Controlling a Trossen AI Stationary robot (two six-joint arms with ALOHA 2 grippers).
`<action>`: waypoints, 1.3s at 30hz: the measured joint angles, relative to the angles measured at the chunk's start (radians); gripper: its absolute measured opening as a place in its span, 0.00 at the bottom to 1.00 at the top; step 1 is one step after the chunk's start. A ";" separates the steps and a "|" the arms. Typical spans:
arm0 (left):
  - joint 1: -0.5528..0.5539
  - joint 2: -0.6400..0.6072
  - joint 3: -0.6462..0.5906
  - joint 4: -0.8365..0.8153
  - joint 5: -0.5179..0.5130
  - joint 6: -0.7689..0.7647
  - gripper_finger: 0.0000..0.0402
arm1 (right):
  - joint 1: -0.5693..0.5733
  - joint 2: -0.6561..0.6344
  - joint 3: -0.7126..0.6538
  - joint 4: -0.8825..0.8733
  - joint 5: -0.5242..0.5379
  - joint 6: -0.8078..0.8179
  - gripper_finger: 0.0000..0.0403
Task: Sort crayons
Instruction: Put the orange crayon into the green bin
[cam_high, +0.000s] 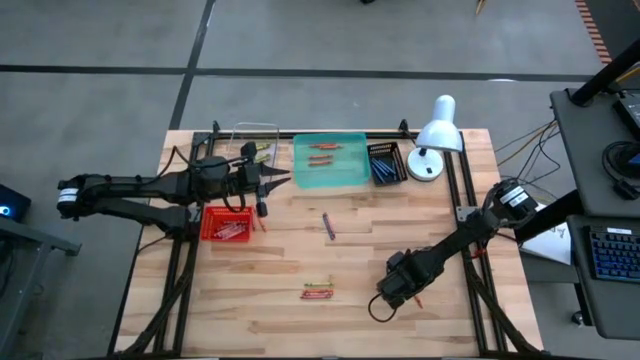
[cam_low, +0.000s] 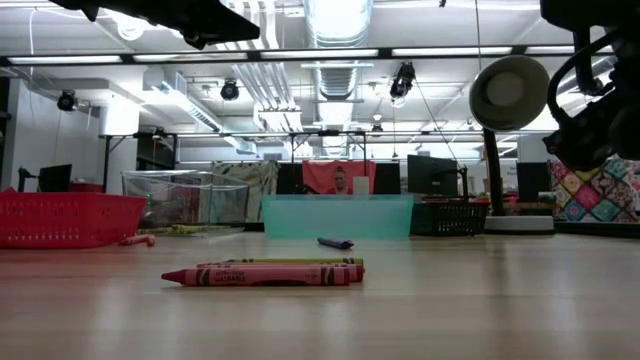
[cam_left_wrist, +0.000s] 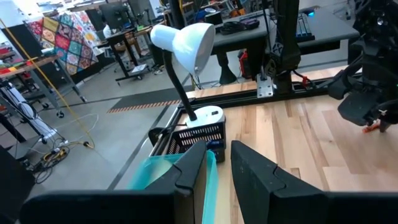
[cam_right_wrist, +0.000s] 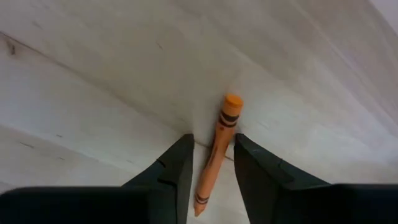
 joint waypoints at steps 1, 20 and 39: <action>0.000 0.000 0.000 -0.001 0.000 0.000 0.14 | 0.000 0.004 0.000 0.001 0.000 -0.008 0.24; 0.000 0.002 0.000 -0.001 0.000 0.000 0.14 | -0.027 -0.079 0.005 -0.004 0.056 -0.026 0.03; 0.000 0.002 0.000 0.015 0.000 -0.001 0.14 | -0.401 -0.122 0.322 0.195 0.432 -0.870 0.03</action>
